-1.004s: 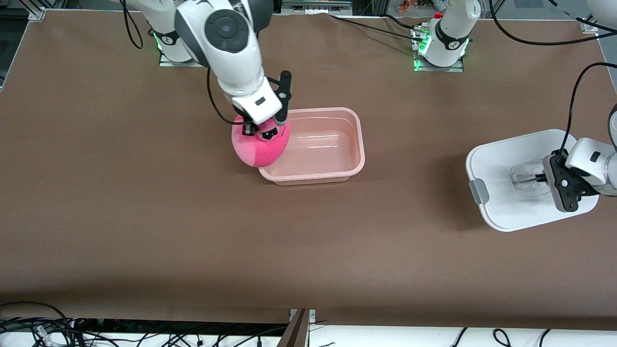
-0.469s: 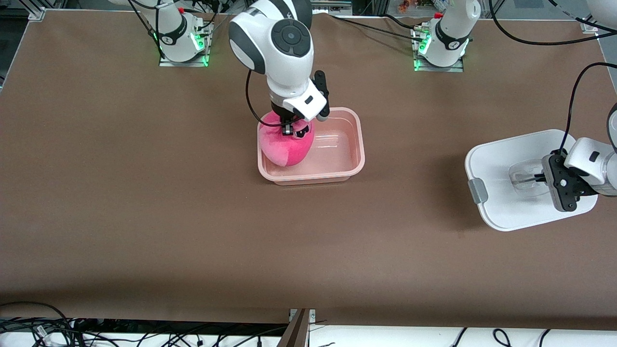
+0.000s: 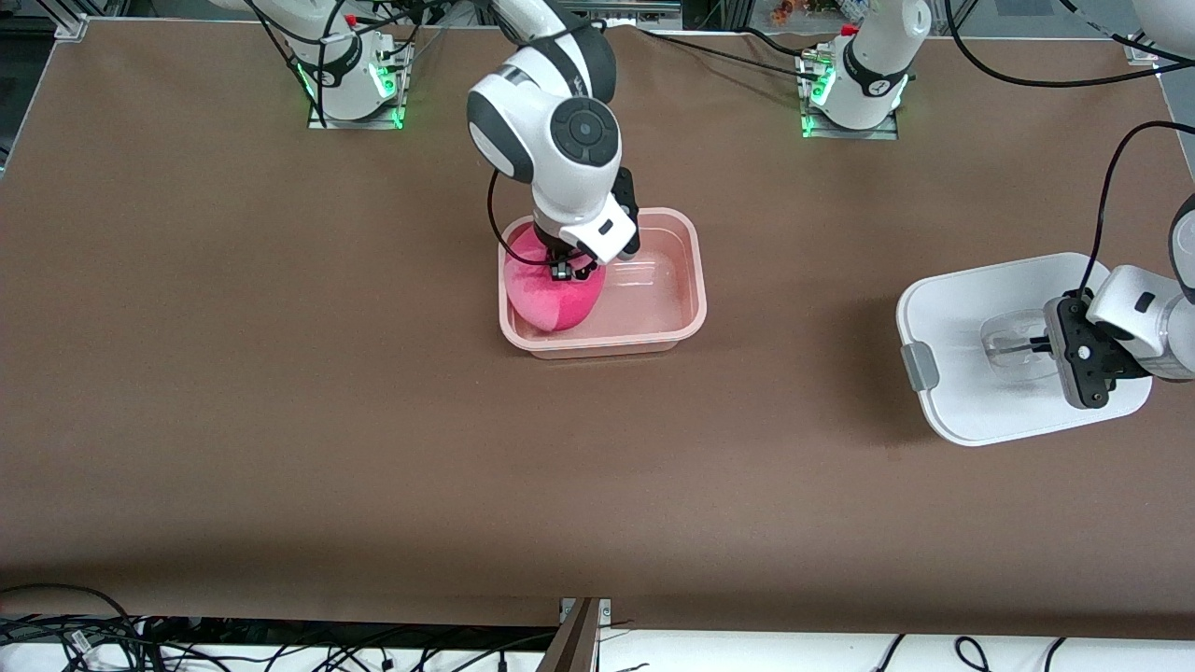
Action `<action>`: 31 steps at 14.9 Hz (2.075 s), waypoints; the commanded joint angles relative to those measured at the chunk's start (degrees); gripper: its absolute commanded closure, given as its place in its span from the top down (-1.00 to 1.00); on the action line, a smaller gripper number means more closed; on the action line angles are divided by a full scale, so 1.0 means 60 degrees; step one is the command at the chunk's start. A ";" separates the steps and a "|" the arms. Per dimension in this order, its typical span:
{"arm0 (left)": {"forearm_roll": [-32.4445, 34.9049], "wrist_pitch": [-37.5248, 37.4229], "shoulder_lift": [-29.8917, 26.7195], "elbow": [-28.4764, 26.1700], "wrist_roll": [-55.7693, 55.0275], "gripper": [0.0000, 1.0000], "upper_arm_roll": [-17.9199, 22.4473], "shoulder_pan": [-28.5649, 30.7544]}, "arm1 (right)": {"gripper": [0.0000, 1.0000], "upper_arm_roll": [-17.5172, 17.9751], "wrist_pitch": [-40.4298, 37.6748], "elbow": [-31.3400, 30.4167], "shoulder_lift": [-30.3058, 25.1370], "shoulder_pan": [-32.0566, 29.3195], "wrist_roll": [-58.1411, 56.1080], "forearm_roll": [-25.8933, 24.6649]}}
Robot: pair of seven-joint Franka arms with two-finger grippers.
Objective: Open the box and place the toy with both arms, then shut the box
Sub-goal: 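Lift the pink toy with the right gripper and lower it into the box, then open the right gripper and withdraw it while the left gripper lifts the lid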
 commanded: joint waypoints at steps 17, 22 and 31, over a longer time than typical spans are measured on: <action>0.0312 -0.0149 -0.0092 0.0027 0.0270 -1.00 -0.0024 -0.0058 | 1.00 -0.0038 0.2326 0.0338 0.1083 0.0527 0.2945 0.0071; 0.0312 -0.0163 -0.0092 -0.0017 0.0284 -1.00 -0.0024 -0.0072 | 1.00 -0.0038 0.2180 0.0353 0.0675 0.0411 0.3018 0.0202; 0.0282 -0.0163 -0.0078 -0.0003 0.0153 -1.00 -0.0591 -0.0407 | 1.00 -0.0624 -0.0267 0.0382 -0.1684 -0.2806 0.2492 0.1297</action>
